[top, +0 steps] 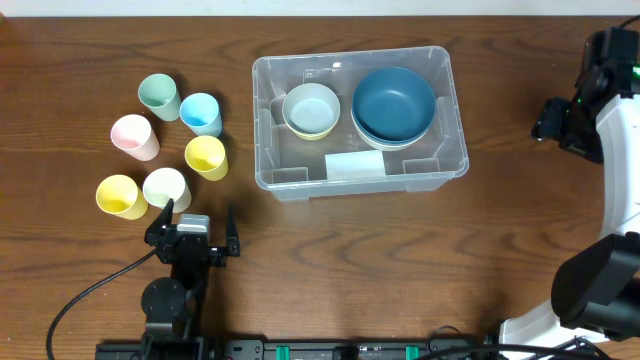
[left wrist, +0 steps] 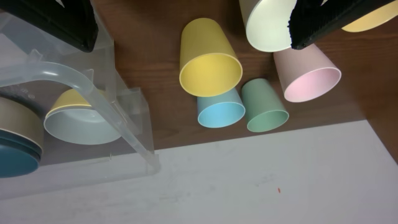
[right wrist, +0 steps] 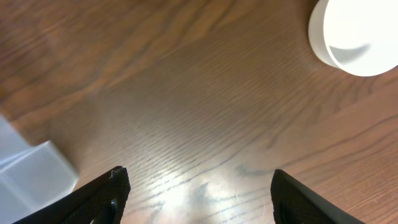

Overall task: Pack container
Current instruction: 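Move the right gripper to the second white bowl and grasp its rim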

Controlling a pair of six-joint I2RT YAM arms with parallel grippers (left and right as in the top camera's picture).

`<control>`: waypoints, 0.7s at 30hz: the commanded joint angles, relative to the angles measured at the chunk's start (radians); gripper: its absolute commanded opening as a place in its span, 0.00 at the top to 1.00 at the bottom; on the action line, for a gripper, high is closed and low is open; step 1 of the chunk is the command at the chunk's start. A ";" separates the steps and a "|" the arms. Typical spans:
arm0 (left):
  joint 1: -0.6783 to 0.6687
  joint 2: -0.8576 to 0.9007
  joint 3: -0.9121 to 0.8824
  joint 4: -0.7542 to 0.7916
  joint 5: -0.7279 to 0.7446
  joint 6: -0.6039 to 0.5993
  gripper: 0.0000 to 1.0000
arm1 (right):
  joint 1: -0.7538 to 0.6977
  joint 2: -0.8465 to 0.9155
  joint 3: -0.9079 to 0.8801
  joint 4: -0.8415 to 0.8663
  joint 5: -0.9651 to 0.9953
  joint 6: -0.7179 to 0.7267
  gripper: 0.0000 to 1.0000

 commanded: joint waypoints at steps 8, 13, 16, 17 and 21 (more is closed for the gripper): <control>0.004 -0.006 -0.021 -0.030 -0.013 -0.009 0.02 | -0.248 -0.001 -0.014 0.109 -0.153 -0.079 0.18; 0.004 -0.006 -0.021 -0.030 -0.013 -0.009 0.02 | -0.370 0.011 -0.016 0.162 -0.212 -0.128 0.12; 0.004 -0.006 -0.021 -0.030 -0.013 -0.009 0.02 | -0.413 0.028 -0.017 0.186 -0.220 -0.130 0.14; 0.004 -0.006 -0.021 -0.030 -0.013 -0.009 0.02 | -0.423 0.037 -0.017 0.195 -0.238 -0.152 0.14; 0.004 -0.006 -0.021 -0.031 -0.013 -0.009 0.02 | -0.444 0.087 -0.018 0.224 -0.274 -0.204 0.15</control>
